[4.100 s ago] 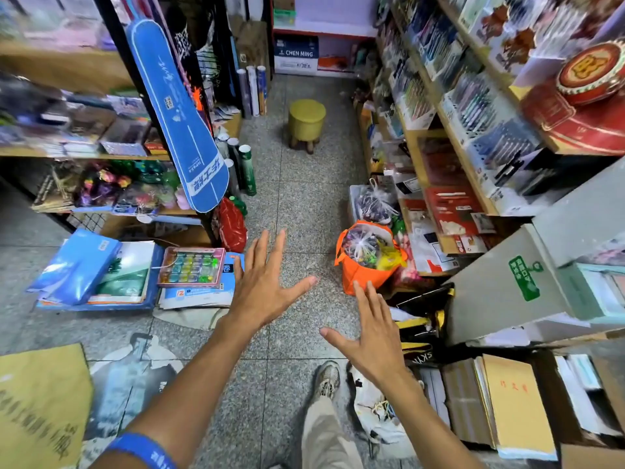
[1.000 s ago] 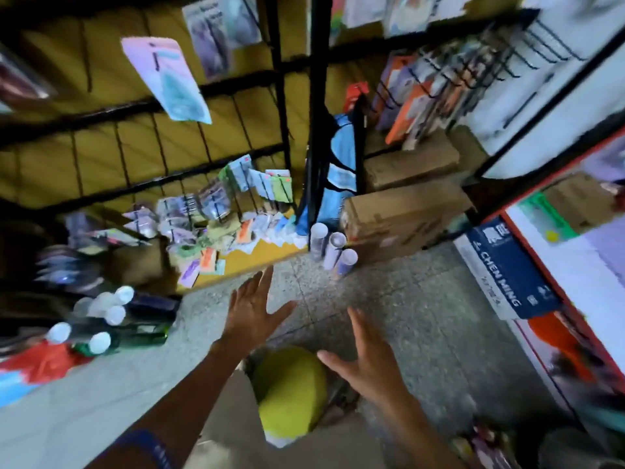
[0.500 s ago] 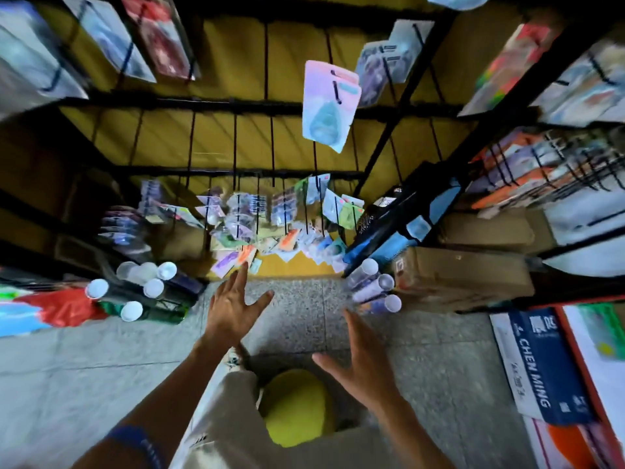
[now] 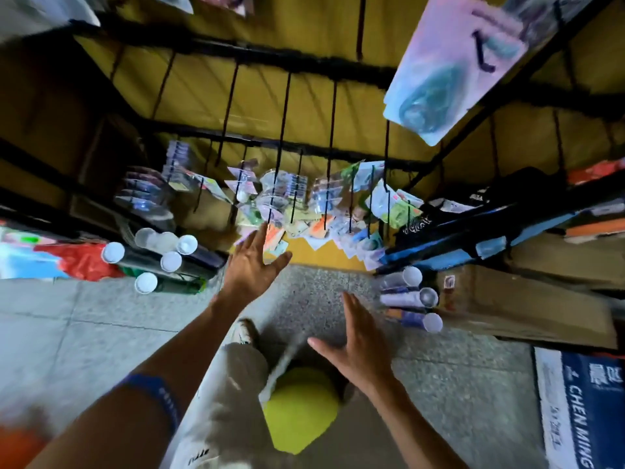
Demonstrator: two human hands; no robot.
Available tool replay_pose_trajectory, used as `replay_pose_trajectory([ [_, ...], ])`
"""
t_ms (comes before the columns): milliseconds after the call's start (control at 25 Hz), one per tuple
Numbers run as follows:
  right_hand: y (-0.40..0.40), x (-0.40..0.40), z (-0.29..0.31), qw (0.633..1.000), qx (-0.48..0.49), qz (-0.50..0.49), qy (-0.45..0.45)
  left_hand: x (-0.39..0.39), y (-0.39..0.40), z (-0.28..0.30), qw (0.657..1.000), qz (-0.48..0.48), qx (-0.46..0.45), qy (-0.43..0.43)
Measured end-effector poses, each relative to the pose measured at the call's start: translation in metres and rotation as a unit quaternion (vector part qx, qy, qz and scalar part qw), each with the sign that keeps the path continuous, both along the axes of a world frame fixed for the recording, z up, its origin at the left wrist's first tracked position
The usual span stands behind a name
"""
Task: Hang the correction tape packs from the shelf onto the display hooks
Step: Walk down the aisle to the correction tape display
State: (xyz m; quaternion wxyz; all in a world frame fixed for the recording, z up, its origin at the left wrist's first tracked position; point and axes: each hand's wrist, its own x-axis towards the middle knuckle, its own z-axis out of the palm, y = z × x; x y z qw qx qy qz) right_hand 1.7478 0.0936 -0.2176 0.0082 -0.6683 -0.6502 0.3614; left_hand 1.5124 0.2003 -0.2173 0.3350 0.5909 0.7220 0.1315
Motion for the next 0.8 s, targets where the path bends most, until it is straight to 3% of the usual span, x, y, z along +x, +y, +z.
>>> replay_pose_trajectory([
  [200,0.037,0.016,-0.139,0.998,-0.015,0.053,-0.019,0.01,0.028,-0.124,0.999,-0.025,0.005,0.046],
  [440,0.061,0.022,-0.306,0.998,-0.024,0.057,0.006,0.024,0.039,-0.282,0.997,-0.061,0.009,0.037],
  [640,0.062,0.022,-0.387,0.998,-0.006,0.062,0.018,0.04,0.045,-0.365,0.996,-0.081,-0.01,0.039],
  [800,0.049,0.022,-0.413,0.998,0.001,0.062,0.013,0.047,0.036,-0.391,0.995,-0.081,0.02,0.049],
])
